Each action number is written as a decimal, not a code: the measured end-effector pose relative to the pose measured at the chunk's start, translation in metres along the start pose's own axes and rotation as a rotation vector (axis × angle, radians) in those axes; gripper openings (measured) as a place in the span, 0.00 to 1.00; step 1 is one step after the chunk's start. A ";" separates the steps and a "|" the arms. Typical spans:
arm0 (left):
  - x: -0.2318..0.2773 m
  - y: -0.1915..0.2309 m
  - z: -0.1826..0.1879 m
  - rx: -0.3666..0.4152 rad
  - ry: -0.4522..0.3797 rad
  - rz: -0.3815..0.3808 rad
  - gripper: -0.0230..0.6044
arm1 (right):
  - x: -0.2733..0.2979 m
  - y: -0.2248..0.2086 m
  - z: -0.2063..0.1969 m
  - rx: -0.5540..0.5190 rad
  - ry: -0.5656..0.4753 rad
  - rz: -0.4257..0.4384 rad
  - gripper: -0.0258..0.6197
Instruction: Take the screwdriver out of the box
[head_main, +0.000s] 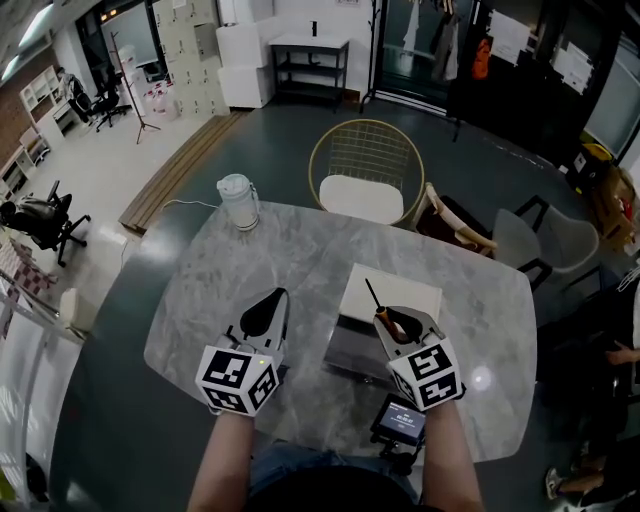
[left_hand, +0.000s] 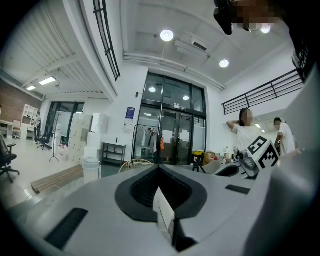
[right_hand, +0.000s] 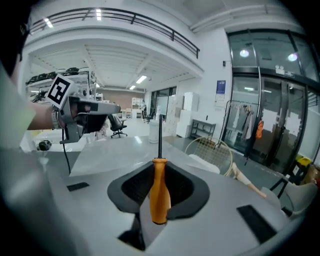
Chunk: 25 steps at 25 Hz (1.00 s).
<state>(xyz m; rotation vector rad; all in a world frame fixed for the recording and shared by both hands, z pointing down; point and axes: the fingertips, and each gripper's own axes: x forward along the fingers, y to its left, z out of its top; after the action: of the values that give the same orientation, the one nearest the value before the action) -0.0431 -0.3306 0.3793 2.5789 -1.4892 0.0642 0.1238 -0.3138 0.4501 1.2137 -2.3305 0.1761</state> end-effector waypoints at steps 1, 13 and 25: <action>-0.003 -0.002 0.000 0.000 -0.002 0.002 0.06 | -0.006 -0.001 0.007 -0.005 -0.049 -0.016 0.18; -0.033 -0.044 0.008 0.026 -0.069 0.022 0.06 | -0.087 0.000 0.042 0.056 -0.429 -0.062 0.18; -0.021 -0.059 0.031 0.069 -0.128 -0.067 0.06 | -0.142 -0.029 0.025 0.136 -0.476 -0.261 0.17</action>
<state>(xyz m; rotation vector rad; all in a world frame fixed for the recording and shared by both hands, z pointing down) -0.0044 -0.2889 0.3395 2.7330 -1.4643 -0.0597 0.2055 -0.2356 0.3557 1.7725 -2.5475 -0.0547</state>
